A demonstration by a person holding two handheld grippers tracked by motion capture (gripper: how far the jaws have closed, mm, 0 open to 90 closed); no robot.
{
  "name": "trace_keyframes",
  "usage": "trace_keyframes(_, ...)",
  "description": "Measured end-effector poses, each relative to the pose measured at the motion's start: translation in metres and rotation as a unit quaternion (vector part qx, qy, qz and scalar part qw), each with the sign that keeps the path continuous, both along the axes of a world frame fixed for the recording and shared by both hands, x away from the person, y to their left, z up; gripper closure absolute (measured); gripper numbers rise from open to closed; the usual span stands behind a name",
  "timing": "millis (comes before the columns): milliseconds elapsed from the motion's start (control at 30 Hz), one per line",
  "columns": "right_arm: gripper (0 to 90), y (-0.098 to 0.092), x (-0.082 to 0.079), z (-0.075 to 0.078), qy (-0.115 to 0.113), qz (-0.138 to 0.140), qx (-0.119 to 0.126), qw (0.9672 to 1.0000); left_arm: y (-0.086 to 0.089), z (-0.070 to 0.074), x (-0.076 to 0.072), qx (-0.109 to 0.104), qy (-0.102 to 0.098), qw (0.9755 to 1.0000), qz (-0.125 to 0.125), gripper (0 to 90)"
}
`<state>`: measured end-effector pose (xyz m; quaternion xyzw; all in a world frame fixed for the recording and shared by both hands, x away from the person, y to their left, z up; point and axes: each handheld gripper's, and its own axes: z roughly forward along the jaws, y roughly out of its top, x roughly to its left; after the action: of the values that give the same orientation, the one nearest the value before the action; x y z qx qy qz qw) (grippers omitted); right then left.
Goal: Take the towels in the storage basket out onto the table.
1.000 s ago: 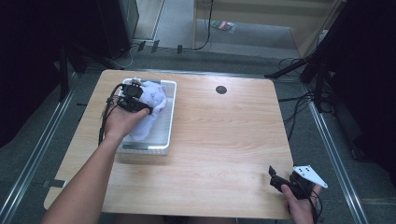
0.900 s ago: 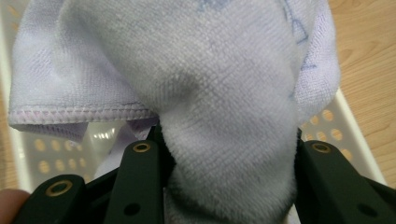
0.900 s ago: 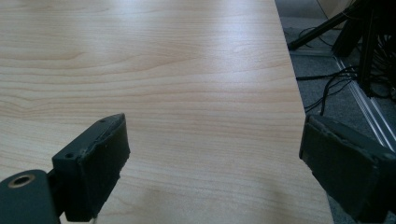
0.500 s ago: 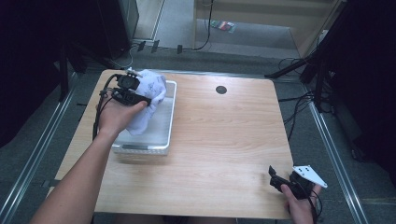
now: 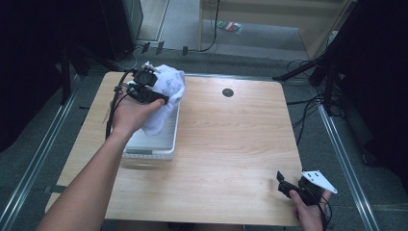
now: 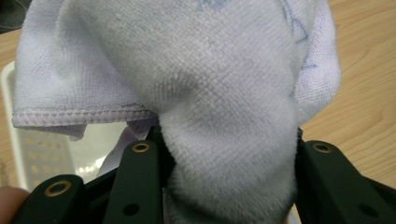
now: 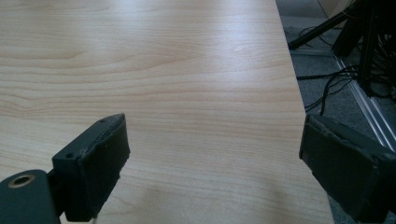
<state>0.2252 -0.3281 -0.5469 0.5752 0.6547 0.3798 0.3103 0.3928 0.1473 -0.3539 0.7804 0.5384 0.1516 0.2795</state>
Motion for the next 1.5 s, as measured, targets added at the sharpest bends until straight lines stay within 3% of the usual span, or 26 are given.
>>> trace_keyframes(267, 8.3, 0.0, 0.0, 0.0, 0.001, 0.002, 0.001, 1.0, -0.034, 0.002, 0.0, -0.001, -0.006, 0.9998, -0.021, 57.6)
trace_keyframes(400, 8.3, 0.0, 0.0, 0.0, 0.0, 0.003, 0.001, 1.0, -0.051, -0.001, 0.0, -0.002, -0.003, 0.9995, -0.03, 57.5)
trace_keyframes(467, 8.3, 0.0, 0.0, 0.0, 0.0, 0.002, 0.001, 1.0, -0.067, -0.004, 0.0, -0.004, -0.002, 0.9992, -0.041, 57.5)
trace_keyframes(833, 8.3, -0.001, 0.0, 0.0, 0.0, 0.004, 0.003, 1.0, -0.107, -0.016, 0.0, -0.012, 0.004, 0.998, -0.062, 57.4)
trace_keyframes(1033, 8.3, -0.001, 0.0, 0.0, 0.0, 0.004, 0.004, 1.0, -0.127, -0.027, 0.001, -0.015, 0.011, 0.9969, -0.076, 57.2)
trace_keyframes(1133, 8.3, -0.001, 0.0, 0.0, 0.0, 0.004, 0.004, 1.0, -0.141, -0.039, 0.001, -0.019, 0.013, 0.9965, -0.08, 56.9)
trace_keyframes(1500, 8.3, -0.001, 0.0, 0.0, 0.0, 0.005, 0.004, 1.0, -0.158, -0.071, 0.0, -0.027, 0.028, 0.9952, -0.09, 56.0)
